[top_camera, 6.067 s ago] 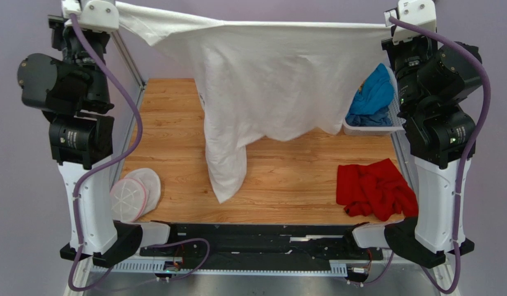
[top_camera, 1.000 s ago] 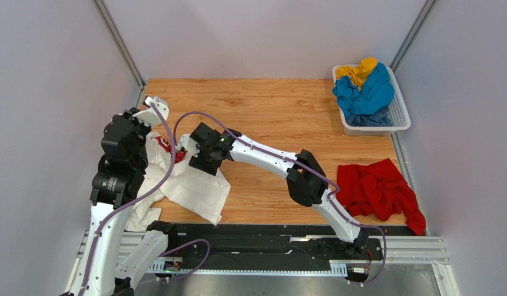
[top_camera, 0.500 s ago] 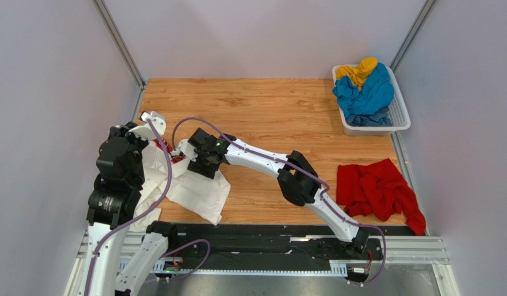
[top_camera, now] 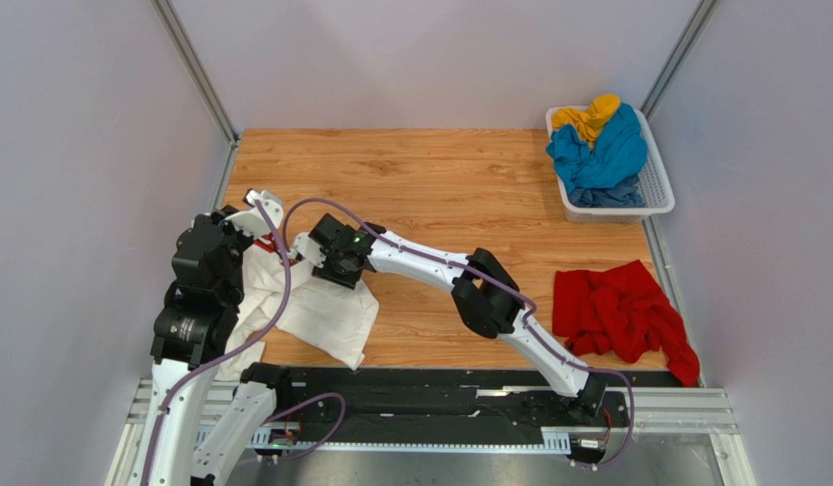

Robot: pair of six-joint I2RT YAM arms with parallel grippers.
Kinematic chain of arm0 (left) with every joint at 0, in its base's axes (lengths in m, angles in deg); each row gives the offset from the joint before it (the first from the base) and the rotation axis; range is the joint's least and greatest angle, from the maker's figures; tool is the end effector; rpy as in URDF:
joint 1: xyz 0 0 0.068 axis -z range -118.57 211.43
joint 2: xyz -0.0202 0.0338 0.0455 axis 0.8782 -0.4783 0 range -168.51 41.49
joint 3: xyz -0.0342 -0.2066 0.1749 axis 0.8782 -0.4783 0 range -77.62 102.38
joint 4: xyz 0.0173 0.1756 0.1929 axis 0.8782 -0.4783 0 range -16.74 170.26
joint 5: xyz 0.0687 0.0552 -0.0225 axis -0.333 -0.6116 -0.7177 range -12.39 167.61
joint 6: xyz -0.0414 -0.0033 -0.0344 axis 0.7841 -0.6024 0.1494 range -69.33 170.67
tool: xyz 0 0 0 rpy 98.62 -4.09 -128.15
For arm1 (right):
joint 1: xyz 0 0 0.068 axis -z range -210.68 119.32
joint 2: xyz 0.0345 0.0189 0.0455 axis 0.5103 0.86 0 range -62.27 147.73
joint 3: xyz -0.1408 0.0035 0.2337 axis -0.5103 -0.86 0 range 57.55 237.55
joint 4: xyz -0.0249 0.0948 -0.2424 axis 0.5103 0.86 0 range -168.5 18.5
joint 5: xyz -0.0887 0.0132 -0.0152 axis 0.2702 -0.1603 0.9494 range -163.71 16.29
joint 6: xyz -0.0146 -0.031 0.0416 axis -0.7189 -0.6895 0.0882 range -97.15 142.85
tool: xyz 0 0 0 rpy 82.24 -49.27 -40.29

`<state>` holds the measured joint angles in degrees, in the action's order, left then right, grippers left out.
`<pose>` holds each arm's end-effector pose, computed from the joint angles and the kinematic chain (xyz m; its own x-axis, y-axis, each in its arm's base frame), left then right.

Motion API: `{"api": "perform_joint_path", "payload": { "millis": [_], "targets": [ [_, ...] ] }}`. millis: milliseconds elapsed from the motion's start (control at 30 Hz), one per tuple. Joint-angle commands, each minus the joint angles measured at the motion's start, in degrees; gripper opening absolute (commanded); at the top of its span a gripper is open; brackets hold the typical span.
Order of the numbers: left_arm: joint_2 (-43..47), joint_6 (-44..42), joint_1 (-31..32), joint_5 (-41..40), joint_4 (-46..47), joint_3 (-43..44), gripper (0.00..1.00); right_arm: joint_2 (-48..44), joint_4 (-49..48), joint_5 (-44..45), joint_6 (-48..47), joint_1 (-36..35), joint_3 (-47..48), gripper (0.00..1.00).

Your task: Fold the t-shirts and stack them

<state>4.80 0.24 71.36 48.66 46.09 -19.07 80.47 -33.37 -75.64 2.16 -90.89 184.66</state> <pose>0.1173 -0.0031 0.3957 -0.3766 0.7507 -0.5427 -0.0385 0.5727 0.8189 0.2652 0.4655 0.1695 -0.0963 -0.8787 -0.4675 -0.9722 0.1838 -0.1452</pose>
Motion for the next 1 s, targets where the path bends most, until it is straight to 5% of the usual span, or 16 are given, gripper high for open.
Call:
{"api": "perform_joint_path", "payload": {
  "millis": [0,200,467,967],
  "targets": [
    [-0.14,-0.98,-0.18,0.91,1.65,-0.36,0.00,0.44,-2.14,1.23,-1.20,0.09,0.25,0.33],
    [-1.37,-2.04,-0.18,1.61,3.32,-0.45,0.00,-1.41,-2.06,3.93,-1.64,0.79,-3.26,0.00],
    [-6.11,0.94,-0.18,4.16,6.22,-0.19,0.00,-9.57,-2.06,12.47,-1.55,5.00,-12.05,0.00],
    [-17.98,4.73,0.17,7.07,10.70,3.42,0.00,-27.42,0.31,15.65,-1.90,15.56,-28.32,0.00]
  ]
}}
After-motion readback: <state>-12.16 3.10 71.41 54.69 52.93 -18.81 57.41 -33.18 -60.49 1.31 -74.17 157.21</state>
